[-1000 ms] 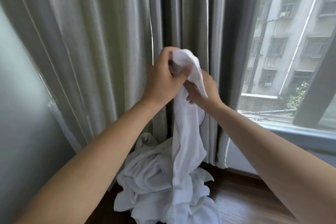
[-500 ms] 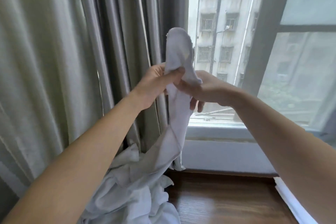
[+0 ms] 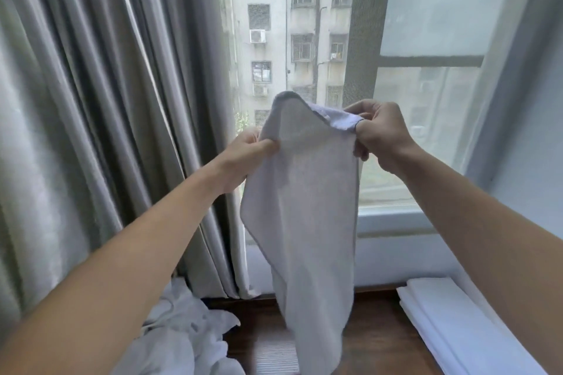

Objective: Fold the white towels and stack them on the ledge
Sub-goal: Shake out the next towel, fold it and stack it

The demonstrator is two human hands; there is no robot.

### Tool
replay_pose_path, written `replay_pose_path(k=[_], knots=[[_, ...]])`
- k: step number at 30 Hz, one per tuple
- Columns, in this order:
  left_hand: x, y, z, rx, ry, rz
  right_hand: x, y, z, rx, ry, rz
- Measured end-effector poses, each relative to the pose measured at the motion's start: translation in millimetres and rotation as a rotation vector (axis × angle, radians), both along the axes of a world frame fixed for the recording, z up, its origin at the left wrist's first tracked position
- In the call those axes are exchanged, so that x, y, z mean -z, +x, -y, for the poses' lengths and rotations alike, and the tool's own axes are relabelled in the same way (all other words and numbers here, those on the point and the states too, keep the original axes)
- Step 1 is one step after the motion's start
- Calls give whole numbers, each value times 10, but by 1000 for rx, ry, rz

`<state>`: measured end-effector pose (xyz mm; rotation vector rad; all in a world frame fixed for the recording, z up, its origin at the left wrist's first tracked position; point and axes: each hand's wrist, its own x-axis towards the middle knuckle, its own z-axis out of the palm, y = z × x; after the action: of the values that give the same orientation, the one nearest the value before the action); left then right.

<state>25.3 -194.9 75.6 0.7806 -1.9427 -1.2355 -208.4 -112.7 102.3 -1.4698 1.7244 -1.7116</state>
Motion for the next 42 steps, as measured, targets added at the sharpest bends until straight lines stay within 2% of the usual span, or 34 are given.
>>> replay_pose_path(k=[4,7,11,15,17,20,22,26,30,36,39,42], knots=[[163,-129,30,-119,-18,37,35,-83,-31,-99,-23,83],[288,-273,-27,-161,-87,-15,55,-49,-30,-166,-7,40],[412,-349,-59,90,73,-147,37,-41,-22,-120,-62,-33],[426,-268,-60,236,169,-260,-6,-178,-12,-19,-112,75],[458,-172,-46,252,137,-188,-33,-270,-20,22,-122,85],[524,62,44,219,70,92,-59,-416,-40,58,-107,71],[557,211,115,158,34,181,-33,-517,-29,73,-78,54],[541,348,209,-102,119,73,81,-709,37,75,-8,17],[534,316,297,-276,145,31,172,-889,93,82,60,-18],[342,109,467,-575,-10,-71,254,-1108,214,-32,104,135],[168,2,490,-631,-97,-75,225,-1170,257,-50,46,157],[-28,-115,391,-638,-96,-173,175,-1208,257,-74,-27,162]])
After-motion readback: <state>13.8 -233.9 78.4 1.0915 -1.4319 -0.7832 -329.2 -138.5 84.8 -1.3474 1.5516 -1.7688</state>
